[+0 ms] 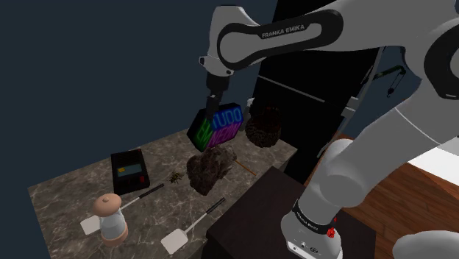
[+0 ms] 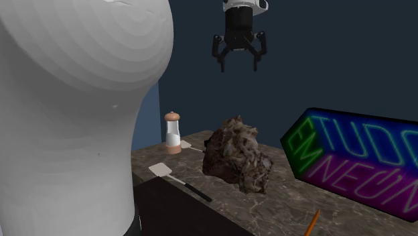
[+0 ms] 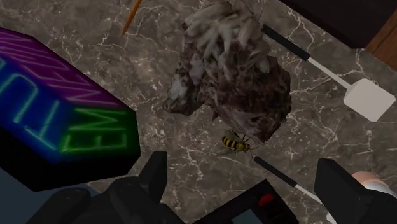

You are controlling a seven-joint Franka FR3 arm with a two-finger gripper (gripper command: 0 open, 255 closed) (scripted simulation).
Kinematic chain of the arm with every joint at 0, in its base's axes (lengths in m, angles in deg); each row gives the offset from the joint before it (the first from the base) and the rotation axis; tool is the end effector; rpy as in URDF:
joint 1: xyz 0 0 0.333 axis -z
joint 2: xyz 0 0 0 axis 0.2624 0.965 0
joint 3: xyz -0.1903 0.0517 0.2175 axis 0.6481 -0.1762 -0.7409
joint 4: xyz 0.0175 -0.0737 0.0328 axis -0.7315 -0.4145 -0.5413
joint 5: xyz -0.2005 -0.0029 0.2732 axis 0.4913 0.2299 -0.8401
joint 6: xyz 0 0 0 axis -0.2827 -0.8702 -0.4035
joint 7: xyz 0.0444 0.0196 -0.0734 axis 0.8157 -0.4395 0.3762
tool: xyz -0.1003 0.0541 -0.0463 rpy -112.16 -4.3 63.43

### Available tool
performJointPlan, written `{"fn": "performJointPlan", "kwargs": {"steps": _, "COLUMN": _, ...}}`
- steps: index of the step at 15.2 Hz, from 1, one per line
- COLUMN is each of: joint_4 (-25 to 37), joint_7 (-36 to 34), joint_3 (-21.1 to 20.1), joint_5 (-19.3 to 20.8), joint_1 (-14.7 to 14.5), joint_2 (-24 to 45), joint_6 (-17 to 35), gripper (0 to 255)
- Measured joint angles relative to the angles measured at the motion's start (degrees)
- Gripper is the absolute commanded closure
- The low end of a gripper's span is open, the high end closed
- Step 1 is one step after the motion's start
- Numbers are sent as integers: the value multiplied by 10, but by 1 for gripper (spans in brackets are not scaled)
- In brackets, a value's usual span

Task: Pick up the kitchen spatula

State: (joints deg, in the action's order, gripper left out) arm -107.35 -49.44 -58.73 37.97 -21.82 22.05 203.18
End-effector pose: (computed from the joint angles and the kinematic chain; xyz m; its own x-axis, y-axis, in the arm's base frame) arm 0.3931 0.0830 0.4627 0.8603 0.5097 0.0084 0.5093 -0.8601 0.0310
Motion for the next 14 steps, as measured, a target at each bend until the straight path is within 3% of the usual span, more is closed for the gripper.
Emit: {"fn": "performJointPlan", "kwargs": {"steps": 14, "joint_4": 108, "joint_7": 116, "joint_3": -45, "joint_5": 45, "joint_1": -52, "joint_2": 269, "joint_6": 144, "gripper": 0}}
